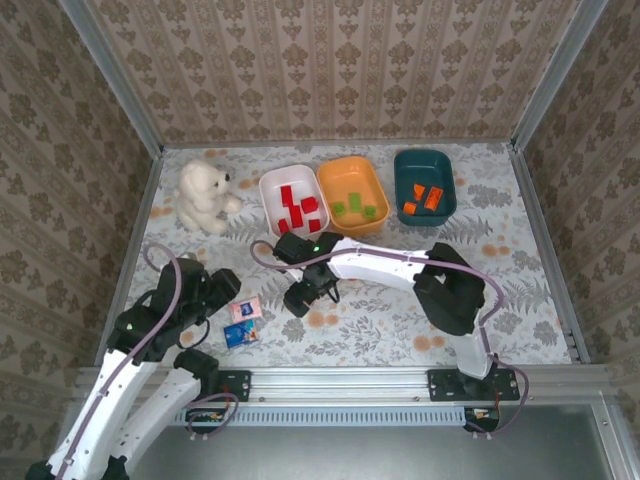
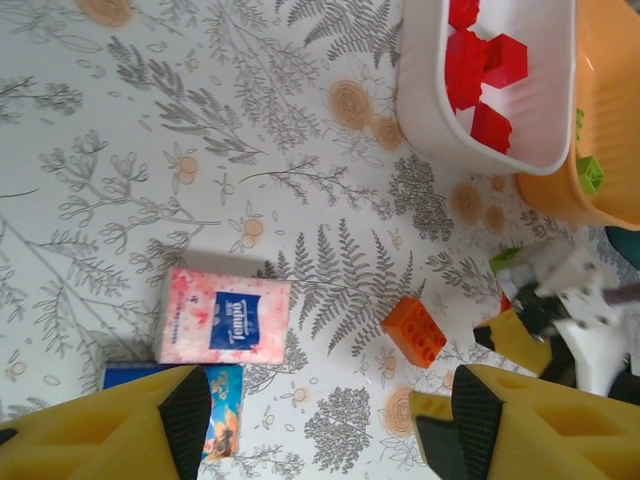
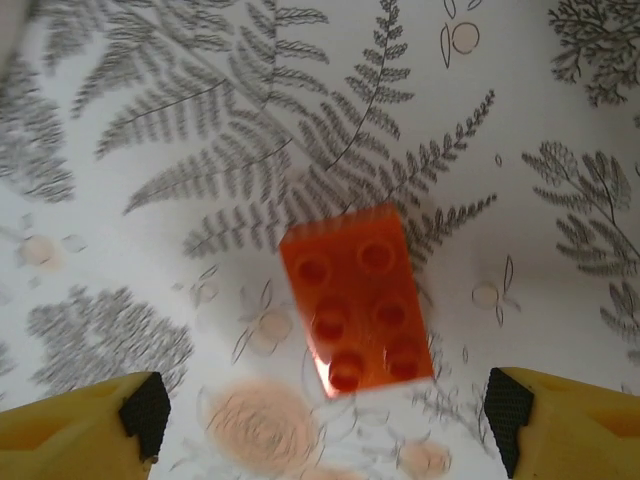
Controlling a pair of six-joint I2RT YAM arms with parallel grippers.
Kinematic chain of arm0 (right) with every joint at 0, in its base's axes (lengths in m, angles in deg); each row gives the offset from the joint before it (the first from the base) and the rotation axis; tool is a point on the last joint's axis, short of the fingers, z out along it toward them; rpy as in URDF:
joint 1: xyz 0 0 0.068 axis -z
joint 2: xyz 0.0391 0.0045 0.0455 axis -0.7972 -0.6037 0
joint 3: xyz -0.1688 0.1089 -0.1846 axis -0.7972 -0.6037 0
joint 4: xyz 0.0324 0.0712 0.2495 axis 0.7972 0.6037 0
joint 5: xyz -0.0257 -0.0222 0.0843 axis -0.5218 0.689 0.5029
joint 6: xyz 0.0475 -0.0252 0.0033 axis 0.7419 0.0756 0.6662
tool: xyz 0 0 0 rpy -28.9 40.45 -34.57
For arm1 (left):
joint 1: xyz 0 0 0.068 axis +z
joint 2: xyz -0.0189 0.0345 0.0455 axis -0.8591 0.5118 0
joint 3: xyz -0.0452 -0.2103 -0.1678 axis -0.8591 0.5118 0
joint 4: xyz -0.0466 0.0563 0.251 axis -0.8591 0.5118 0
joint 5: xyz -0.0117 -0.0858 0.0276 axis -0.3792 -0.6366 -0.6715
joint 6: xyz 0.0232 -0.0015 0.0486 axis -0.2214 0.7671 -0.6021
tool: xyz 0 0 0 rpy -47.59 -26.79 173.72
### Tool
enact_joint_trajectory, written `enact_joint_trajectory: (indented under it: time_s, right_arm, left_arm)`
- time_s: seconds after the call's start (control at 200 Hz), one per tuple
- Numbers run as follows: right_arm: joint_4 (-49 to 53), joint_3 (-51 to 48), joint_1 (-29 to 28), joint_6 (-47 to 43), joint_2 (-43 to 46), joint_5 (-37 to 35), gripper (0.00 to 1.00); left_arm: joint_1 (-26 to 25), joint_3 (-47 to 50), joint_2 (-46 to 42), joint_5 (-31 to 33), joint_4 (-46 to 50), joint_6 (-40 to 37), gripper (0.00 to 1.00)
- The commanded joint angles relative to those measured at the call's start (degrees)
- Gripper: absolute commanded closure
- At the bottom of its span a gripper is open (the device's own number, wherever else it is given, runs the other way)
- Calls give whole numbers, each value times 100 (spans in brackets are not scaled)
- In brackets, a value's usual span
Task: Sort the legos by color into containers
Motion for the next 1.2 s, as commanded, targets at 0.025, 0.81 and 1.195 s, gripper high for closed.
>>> enact_joint_trajectory:
  time_s: [0.025,0.81,1.195]
  right_arm:
    - [302,196,-29,-38,-363,-628,17]
    - [467,255,1572,466,1453,-419,73]
    - [-7,953,4842,1285,728,626,73]
  left_arm:
    - [-23,-114,14,176,313,153,32]
    - [-763,-257,1795,-542,-1862,-593,33]
    - [-1433,-1585,4318,-909,-3132,-1161,33]
